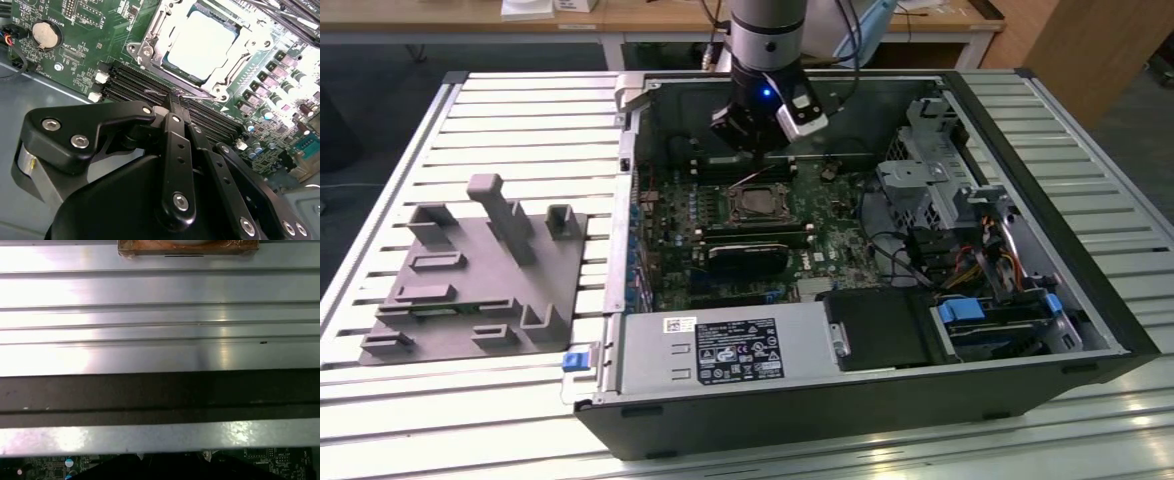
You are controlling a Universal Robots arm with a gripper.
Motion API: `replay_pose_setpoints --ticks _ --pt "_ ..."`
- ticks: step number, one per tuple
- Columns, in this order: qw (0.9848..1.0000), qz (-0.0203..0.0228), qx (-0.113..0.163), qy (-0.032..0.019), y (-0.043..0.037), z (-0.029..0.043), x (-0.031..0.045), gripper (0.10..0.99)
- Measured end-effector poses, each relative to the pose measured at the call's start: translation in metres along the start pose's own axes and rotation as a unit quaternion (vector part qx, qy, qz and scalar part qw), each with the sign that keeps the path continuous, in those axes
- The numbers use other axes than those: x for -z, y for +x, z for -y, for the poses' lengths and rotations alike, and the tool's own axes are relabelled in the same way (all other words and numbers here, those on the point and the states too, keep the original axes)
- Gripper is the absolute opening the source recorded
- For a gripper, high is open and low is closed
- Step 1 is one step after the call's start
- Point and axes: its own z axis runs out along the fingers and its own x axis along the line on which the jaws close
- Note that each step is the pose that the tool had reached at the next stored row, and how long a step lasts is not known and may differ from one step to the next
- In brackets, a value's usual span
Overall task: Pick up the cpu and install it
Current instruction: 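Install the first cpu locking lever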
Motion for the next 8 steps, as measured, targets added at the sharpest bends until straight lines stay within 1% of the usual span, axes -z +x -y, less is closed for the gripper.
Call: replay_pose_setpoints --ticks 8 --pt "1.0 -0.0002 0.0 0.0003 -0.006 -0.0001 -0.0056 0.106"
